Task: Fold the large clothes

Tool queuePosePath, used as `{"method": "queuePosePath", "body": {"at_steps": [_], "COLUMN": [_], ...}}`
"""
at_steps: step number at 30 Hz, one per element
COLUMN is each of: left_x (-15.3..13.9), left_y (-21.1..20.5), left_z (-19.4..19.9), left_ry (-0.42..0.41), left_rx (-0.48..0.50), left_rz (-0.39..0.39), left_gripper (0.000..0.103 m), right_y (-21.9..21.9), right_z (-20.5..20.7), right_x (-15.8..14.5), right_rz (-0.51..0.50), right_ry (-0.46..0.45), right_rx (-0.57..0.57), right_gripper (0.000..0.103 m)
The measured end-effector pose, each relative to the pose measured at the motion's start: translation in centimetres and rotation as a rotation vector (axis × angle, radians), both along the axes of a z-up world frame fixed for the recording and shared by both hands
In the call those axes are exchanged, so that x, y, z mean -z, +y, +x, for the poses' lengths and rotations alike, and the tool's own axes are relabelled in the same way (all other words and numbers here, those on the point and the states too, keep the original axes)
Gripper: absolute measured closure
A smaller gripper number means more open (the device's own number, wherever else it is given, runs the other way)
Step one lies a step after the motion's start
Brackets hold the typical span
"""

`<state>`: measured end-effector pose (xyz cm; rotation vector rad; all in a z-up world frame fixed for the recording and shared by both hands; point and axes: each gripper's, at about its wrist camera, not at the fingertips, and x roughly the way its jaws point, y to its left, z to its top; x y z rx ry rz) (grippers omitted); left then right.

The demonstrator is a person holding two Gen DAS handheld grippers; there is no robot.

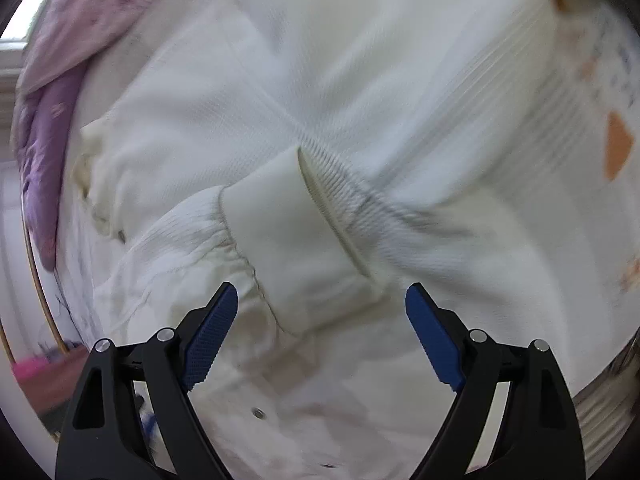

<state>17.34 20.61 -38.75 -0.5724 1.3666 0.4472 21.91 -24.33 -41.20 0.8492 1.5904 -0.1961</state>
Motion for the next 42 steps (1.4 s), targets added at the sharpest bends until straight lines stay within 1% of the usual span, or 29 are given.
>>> {"method": "queuePosePath", "body": {"at_steps": [1, 2, 3, 4, 5, 6, 7, 8, 12, 14, 16, 18, 20, 22, 23, 24, 25, 27, 28, 29, 30, 31, 32, 33, 35, 36, 38, 40, 42], "left_x": [0.6, 1.4, 2.0, 2.9, 3.9, 4.2, 4.1, 3.8, 1.0, 0.3, 0.8, 1.9, 2.1, 0.5, -0.8, -1.7, -2.4, -3.9, -4.4, -4.3, -4.5, -4.4, -3.9, -3.5, -1.8, -1.0, 1.5, 4.6, 5.0], "left_y": [1.6, 3.0, 3.9, 4.9, 5.9, 6.5, 6.7, 6.8, 6.4, 5.9, 5.0, 3.7, 2.9, 2.2, 2.0, 1.7, 1.6, 1.3, 1.2, 0.5, 0.1, 0.0, -0.4, -0.5, -1.4, -1.7, -1.5, -0.5, 0.0], "left_z": [-0.8, -1.6, -1.9, -2.2, -2.5, -2.7, -2.7, -2.6, -2.0, -2.1, -1.9, -1.3, -0.7, -0.4, -0.4, -0.4, -0.4, 0.5, 1.1, 1.3, 2.5, 3.7, 5.5, 6.6, 9.4, 11.3, 14.1, 16.2, 16.6], "left_ry": [-0.017, -0.039, -0.041, -0.025, -0.001, 0.016, 0.021, 0.028, 0.040, 0.039, 0.068, 0.133, 0.202, 0.221, 0.225, 0.226, 0.222, 0.193, 0.170, 0.143, 0.090, 0.059, 0.032, 0.015, -0.023, -0.026, -0.047, 0.011, 0.000], "left_rx": [-0.097, -0.178, -0.223, -0.267, -0.308, -0.326, -0.324, -0.302, -0.137, -0.086, -0.025, 0.049, 0.128, 0.201, 0.245, 0.282, 0.306, 0.348, 0.364, 0.376, 0.392, 0.398, 0.405, 0.408, 0.441, 0.456, 0.474, 0.466, 0.478], "left_rz": [0.011, 0.004, -0.009, -0.032, -0.072, -0.087, -0.077, -0.061, -0.006, 0.009, 0.015, 0.054, 0.092, 0.146, 0.190, 0.214, 0.224, 0.243, 0.248, 0.249, 0.237, 0.226, 0.216, 0.215, 0.217, 0.228, 0.271, 0.274, 0.255], "left_gripper": [0.026, 0.026, 0.028, 0.052, 0.071, 0.082, 0.087, 0.088, 0.089, 0.089, 0.086, 0.083, 0.080, 0.063, 0.062, 0.062, 0.062, 0.063, 0.068, 0.071, 0.075, 0.075, 0.076, 0.077, 0.077, 0.078, 0.078, 0.080, 0.080], "right_y": [0.3, 0.6, 0.8, 1.1, 1.4, 1.7, 2.2, 2.4, 1.5, 0.6, 0.6, 0.9, 0.9, 1.2, 1.2, 1.1, 1.0, 1.1, 1.3, 1.7, 2.4, 3.4, 4.6, 5.5, 7.7, 8.7, 10.0, 10.1, 9.3], "right_z": [0.4, 1.0, 1.2, 1.6, 2.0, 2.3, 2.8, 3.1, 3.8, 3.8, 4.6, 5.0, 5.1, 5.5, 5.5, 5.5, 5.3, 5.2, 5.1, 5.1, 5.2, 5.7, 6.2, 6.9, 7.7, 8.5, 9.5, 10.4, 11.1], "right_x": [1.0, 1.7, 1.8, 1.7, 1.1, 0.5, -0.5, -1.2, -4.1, -4.9, -3.9, -1.3, -0.8, -1.9, -3.0, -3.9, -5.4, -7.3, -8.2, -8.7, -9.0, -8.6, -8.0, -7.4, -5.7, -4.6, -2.0, 0.9, 2.4], "right_rz": [0.022, 0.000, -0.021, -0.053, -0.095, -0.120, -0.161, -0.166, -0.214, -0.233, -0.278, -0.329, -0.313, -0.301, -0.328, -0.365, -0.416, -0.444, -0.436, -0.417, -0.379, -0.352, -0.322, -0.298, -0.229, -0.228, -0.255, -0.276, -0.235], "right_ry": [0.006, 0.029, 0.041, 0.039, 0.016, -0.009, -0.037, -0.066, -0.113, -0.137, -0.088, -0.009, 0.003, -0.012, -0.031, -0.054, -0.094, -0.147, -0.185, -0.222, -0.261, -0.268, -0.256, -0.242, -0.246, -0.235, -0.154, -0.101, -0.063], "right_rx": [0.013, 0.002, -0.011, -0.031, -0.063, -0.095, -0.154, -0.185, -0.214, -0.207, -0.224, -0.238, -0.255, -0.298, -0.313, -0.316, -0.323, -0.355, -0.372, -0.386, -0.414, -0.437, -0.466, -0.485, -0.533, -0.563, -0.608, -0.594, -0.547], "right_gripper": [0.019, 0.019, 0.021, 0.024, 0.042, 0.070, 0.082, 0.088, 0.089, 0.089, 0.089, 0.083, 0.080, 0.056, 0.035, 0.030, 0.030, 0.030, 0.030, 0.036, 0.048, 0.054, 0.069, 0.078, 0.084, 0.085, 0.085, 0.092, 0.093]}}
